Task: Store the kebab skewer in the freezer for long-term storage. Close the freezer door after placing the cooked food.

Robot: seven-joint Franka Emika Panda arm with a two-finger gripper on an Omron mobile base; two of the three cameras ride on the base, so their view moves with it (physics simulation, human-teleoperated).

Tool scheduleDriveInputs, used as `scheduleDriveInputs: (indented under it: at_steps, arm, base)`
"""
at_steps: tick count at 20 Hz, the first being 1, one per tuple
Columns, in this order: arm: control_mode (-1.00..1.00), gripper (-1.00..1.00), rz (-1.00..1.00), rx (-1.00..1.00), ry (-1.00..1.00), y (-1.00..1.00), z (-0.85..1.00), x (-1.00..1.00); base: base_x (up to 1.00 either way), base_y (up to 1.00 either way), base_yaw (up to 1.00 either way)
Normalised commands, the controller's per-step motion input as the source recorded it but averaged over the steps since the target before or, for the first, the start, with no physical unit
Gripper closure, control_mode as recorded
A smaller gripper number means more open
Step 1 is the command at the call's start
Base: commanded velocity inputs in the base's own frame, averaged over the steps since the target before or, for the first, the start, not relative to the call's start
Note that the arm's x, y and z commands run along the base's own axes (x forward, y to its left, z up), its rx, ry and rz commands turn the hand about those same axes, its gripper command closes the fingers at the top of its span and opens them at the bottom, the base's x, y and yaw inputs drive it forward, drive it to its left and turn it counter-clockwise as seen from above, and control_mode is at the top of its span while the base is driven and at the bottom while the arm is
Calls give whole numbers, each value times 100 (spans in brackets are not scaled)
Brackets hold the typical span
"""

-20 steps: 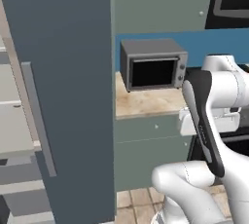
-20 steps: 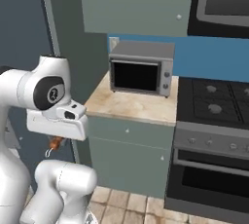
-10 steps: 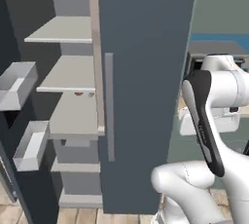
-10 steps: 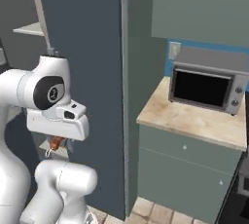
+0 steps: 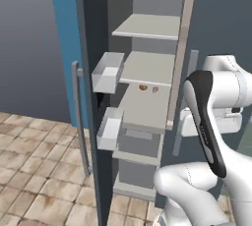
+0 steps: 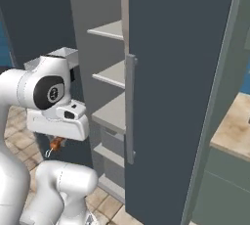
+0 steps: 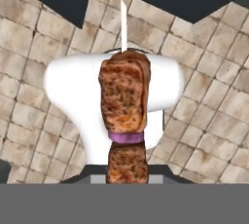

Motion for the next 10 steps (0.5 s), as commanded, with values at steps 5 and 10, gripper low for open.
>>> scheduleDriveInputs:
  at_steps: [5,10]
  arm:
    - [100,100,0,0,0,0,0,0]
    - [100,100,0,0,0,0,0,0]
  base:
    - [-8,45,10]
    - [0,10,0]
